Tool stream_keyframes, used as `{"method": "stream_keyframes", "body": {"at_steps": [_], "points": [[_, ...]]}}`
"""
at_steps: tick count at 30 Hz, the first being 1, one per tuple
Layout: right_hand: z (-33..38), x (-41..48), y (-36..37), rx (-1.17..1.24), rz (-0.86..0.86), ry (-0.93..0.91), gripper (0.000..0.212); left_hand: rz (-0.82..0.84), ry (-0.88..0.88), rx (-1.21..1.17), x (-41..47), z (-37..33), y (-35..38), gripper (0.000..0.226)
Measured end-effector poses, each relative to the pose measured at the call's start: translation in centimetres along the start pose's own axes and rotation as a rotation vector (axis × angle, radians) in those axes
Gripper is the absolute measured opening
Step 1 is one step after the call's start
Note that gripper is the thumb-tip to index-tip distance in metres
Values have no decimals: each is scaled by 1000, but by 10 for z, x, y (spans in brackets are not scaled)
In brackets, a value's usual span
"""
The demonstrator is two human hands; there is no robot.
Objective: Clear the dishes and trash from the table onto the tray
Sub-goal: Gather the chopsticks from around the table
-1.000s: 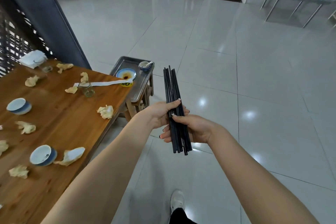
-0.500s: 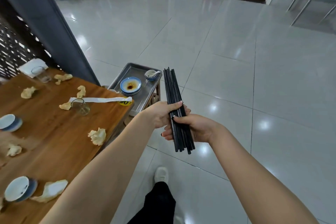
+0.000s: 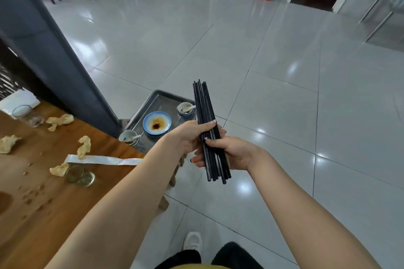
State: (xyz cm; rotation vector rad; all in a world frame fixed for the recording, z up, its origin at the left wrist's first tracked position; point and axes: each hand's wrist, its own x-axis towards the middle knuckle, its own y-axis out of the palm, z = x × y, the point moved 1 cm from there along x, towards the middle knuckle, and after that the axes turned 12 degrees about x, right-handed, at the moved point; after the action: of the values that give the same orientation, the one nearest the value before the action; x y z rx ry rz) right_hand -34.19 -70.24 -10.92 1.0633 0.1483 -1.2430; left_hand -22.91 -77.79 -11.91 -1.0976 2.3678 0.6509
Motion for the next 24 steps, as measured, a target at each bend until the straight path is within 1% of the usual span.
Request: {"method": "stream_keyframes", "body": {"at_steps": [4, 11, 13, 16, 19, 21, 24], "points": [[27, 27, -8, -15, 20, 21, 29, -24, -6, -69, 27, -14, -17, 20], [82, 77, -38, -90, 83, 94, 30, -125, -1, -133, 80, -43, -36, 19], [104, 94, -50, -106, 116, 120, 32, -171, 4, -165, 95, -55, -38, 19], [140, 116, -64, -184, 180, 167, 27, -247, 21, -247, 119, -73, -41, 15], [176, 134, -76, -259, 228, 207, 26, -302, 32, -291, 143, -90, -43, 18], [196, 147, -86, -286, 258, 250, 23, -367, 53, -325, 159, -97, -44, 18], [212, 164, -94, -303, 299, 297, 21, -431, 77, -402, 170, -101, -46, 17]]}}
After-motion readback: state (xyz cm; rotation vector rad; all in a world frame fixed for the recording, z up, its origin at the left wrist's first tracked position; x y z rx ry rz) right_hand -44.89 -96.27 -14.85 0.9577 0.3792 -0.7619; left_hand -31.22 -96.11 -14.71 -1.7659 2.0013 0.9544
